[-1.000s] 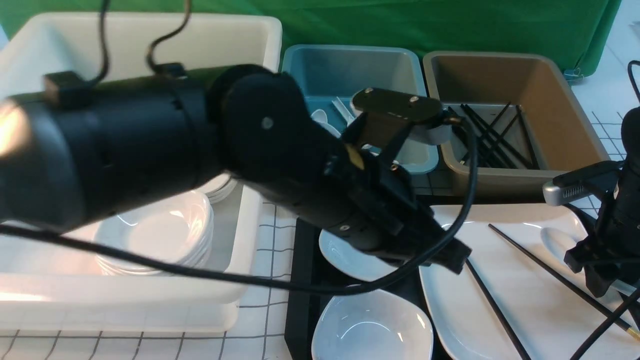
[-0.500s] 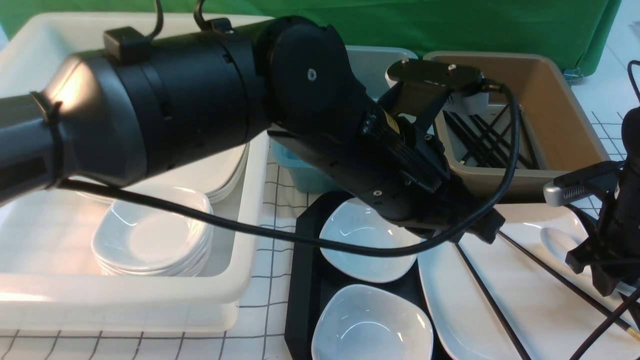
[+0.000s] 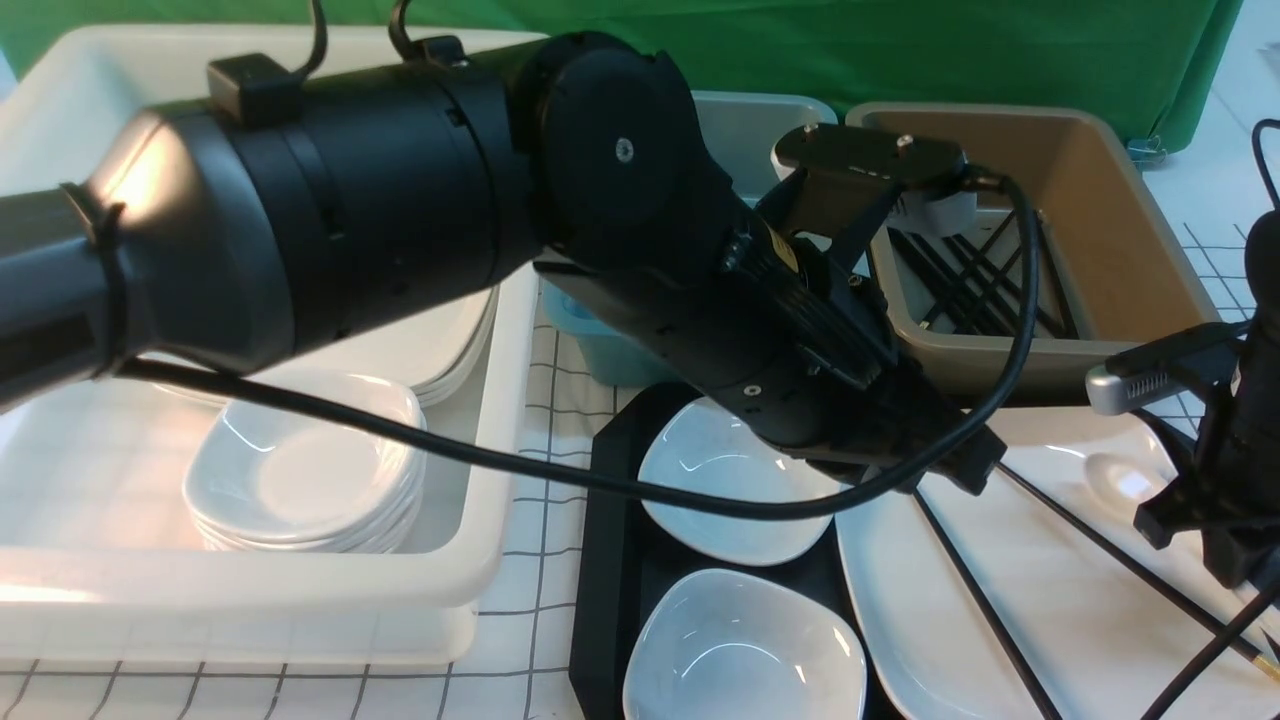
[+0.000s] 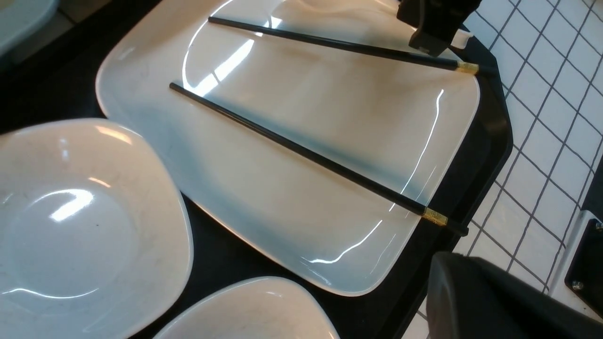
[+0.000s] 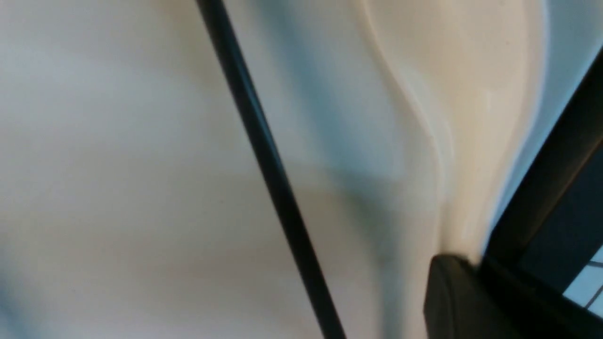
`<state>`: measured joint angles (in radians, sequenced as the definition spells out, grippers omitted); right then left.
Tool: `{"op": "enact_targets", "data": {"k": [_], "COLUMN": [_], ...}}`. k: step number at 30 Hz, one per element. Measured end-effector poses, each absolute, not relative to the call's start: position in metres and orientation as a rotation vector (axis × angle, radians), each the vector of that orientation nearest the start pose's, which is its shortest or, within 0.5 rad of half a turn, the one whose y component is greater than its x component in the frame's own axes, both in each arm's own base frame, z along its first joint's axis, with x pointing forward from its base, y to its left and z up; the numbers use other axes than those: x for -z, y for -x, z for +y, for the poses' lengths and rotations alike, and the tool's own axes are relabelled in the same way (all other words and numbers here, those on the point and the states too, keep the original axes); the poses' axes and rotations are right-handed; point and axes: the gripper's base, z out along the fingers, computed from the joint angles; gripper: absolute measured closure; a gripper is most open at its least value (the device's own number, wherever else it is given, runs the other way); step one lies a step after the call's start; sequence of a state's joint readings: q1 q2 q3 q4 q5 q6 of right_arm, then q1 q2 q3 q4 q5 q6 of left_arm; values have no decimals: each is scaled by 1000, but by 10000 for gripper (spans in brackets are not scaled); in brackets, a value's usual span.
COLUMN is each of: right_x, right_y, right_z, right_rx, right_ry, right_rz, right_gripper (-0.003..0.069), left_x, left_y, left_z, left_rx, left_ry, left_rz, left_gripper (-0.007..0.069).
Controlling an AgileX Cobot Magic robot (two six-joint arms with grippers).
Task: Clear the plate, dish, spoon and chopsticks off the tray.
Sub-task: Use the right arm to grab a soup spoon from the plate, then use the right arm to put the soup spoon into the small storage box in the middle
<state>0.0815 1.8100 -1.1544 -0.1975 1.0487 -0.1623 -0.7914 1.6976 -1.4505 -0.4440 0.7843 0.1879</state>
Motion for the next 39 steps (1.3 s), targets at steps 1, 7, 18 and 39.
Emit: {"op": "enact_targets", "data": {"k": [1, 7, 18, 39], "right_x": [-184, -206, -224, -340], "right_y": [-324, -324, -317, -386], "right_z": [11, 17, 31, 149], "right_rx": [258, 168, -74, -427], "right_ry": [542, 484, 480, 678], "right_rz": [3131, 3076, 3049, 2436], "right_gripper": [623, 623, 623, 623], "left_x": [-312, -312, -313, -376], "left_y": [-247, -247, -254, -312], "left_z": [-289, -289, -280, -155], "left_rx": [761, 747, 691, 546], "left_ry": [-958, -965, -948, -433], "left_rz": [2384, 2382, 2384, 2227], "left_gripper": [628, 628, 628, 628]}}
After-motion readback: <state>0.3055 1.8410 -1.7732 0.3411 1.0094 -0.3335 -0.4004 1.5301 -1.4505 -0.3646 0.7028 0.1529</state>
